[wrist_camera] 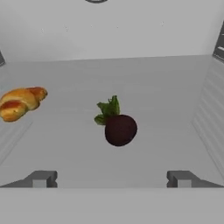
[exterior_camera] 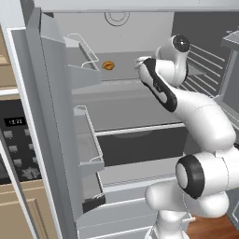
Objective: Move the croissant and beet from the top shelf to the second highest shelf to make space. Then, place the pitcher from the counter on the cleared top shelf.
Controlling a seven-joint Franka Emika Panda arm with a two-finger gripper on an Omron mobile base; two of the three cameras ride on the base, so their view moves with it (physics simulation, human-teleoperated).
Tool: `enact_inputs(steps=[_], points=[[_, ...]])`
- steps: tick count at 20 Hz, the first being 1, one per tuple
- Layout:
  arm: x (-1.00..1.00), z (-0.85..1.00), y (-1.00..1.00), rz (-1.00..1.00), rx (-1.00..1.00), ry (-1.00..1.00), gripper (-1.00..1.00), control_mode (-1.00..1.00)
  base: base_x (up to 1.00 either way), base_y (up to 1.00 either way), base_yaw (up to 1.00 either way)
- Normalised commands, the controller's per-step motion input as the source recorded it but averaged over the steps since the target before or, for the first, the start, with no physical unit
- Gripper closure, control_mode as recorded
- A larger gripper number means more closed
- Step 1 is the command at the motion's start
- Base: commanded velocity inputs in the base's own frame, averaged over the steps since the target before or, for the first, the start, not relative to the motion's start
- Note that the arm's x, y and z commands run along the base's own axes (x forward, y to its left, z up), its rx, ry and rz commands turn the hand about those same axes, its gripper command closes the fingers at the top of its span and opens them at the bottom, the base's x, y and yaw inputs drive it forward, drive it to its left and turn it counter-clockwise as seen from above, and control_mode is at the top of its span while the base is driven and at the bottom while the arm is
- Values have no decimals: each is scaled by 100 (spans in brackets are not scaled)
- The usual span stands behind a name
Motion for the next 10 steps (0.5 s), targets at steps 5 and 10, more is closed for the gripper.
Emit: enact_inputs(steps=[5, 10], points=[[51, -11, 0, 0, 0, 2, -100, -100, 0, 0, 0], [51, -7, 0, 0, 0, 7, -100, -100, 0, 0, 0]])
